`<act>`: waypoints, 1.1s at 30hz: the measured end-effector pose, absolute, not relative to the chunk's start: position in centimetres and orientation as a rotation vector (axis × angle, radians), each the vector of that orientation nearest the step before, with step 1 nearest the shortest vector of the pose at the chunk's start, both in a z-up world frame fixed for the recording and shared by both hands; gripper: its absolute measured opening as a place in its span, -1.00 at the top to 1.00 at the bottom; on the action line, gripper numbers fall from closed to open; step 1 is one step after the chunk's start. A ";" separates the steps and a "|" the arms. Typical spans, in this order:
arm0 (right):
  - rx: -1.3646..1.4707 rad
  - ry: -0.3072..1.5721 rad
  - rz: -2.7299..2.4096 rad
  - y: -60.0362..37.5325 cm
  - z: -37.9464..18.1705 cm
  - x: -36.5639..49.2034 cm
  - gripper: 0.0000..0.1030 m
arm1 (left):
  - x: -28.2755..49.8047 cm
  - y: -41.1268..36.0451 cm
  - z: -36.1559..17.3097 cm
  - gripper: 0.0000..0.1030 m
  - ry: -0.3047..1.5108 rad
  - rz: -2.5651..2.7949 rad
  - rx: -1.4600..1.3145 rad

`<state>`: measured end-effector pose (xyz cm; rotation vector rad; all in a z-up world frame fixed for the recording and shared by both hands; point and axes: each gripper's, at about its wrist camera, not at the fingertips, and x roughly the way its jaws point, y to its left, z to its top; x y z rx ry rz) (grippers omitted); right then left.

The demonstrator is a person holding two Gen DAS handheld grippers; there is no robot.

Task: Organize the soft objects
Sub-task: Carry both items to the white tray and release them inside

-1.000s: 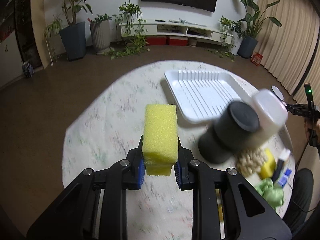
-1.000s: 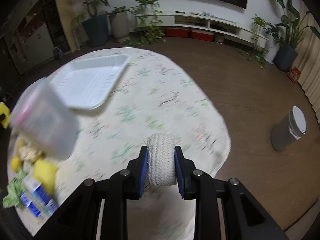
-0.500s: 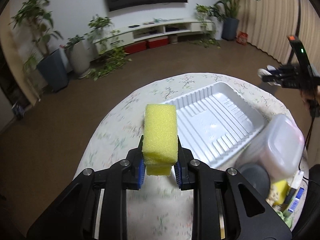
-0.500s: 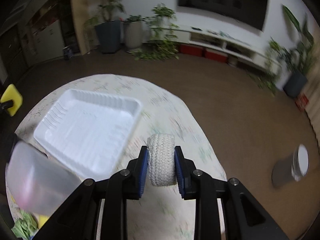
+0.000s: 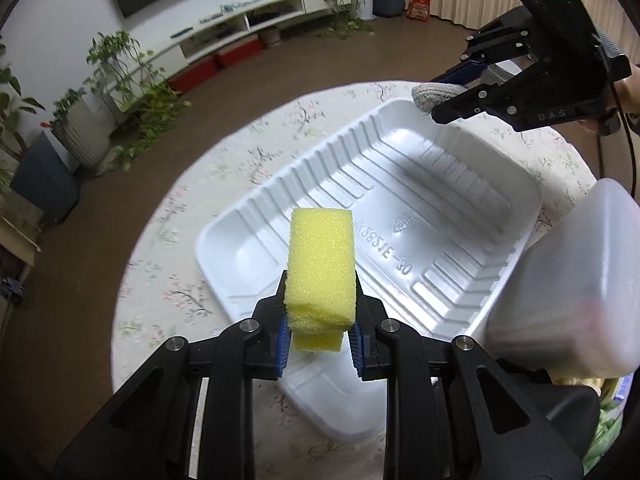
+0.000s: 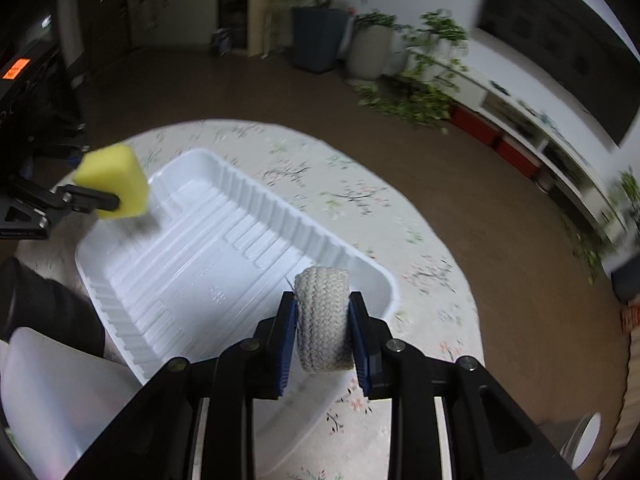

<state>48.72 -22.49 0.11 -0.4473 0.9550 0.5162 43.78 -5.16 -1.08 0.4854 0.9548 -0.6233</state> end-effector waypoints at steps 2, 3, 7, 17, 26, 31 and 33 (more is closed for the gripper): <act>-0.465 0.975 0.548 -22.0 -0.3 49.0 0.46 | 44.2 -5.1 -1.7 0.57 0.966 -0.622 0.473; -0.473 0.990 0.555 -21.9 -0.7 49.2 0.46 | 44.4 -5.1 -2.1 0.56 0.977 -0.625 0.464; -0.502 1.029 0.564 -21.3 -2.8 49.6 0.46 | 44.2 -5.7 -3.1 0.56 0.993 -0.644 0.481; -0.533 1.047 0.571 -20.6 -5.5 49.4 0.45 | 45.0 -5.3 -4.1 0.21 1.019 -0.610 0.463; -0.527 1.031 0.545 -21.0 -5.7 49.1 0.25 | 45.2 -4.7 -4.5 -0.29 1.019 -0.578 0.436; -0.513 0.988 0.545 -21.4 -4.8 48.5 -0.15 | 45.3 -3.6 -3.2 -0.34 0.989 -0.564 0.382; -0.503 0.970 0.540 -21.6 -4.2 48.3 -0.20 | 45.0 -2.9 -2.5 -0.39 0.972 -0.551 0.368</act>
